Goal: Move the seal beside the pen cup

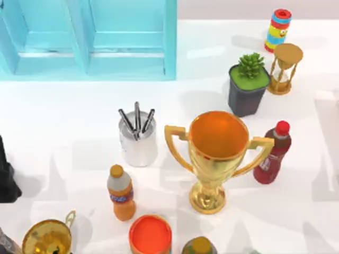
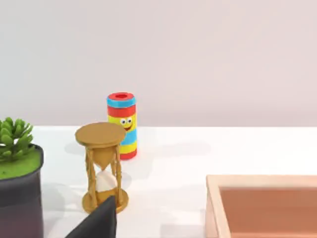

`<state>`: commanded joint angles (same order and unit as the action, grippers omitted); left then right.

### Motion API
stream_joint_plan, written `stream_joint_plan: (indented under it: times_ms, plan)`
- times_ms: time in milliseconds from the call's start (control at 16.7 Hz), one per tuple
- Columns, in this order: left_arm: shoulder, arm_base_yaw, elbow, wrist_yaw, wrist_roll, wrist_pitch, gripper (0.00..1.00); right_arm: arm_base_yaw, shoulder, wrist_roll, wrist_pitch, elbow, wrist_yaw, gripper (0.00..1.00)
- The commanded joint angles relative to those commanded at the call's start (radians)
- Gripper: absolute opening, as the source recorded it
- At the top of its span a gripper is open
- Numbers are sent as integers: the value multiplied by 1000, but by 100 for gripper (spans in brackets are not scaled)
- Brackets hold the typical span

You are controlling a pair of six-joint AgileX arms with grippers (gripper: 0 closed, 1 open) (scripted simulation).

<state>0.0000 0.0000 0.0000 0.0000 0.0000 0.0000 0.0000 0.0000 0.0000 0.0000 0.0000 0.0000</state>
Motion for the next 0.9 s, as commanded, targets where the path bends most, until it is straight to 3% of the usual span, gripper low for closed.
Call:
stream_joint_plan:
  times_ms: [240, 420, 900]
  plan:
    - [33, 3, 32, 0, 4, -31, 100, 0, 0, 0, 0, 0, 0, 100]
    - [161, 14, 150, 0, 17, -146, 100, 0, 0, 0, 0, 0, 0, 100]
    - [851, 65, 721, 0, 76, -671, 100, 0, 0, 0, 0, 0, 0, 100]
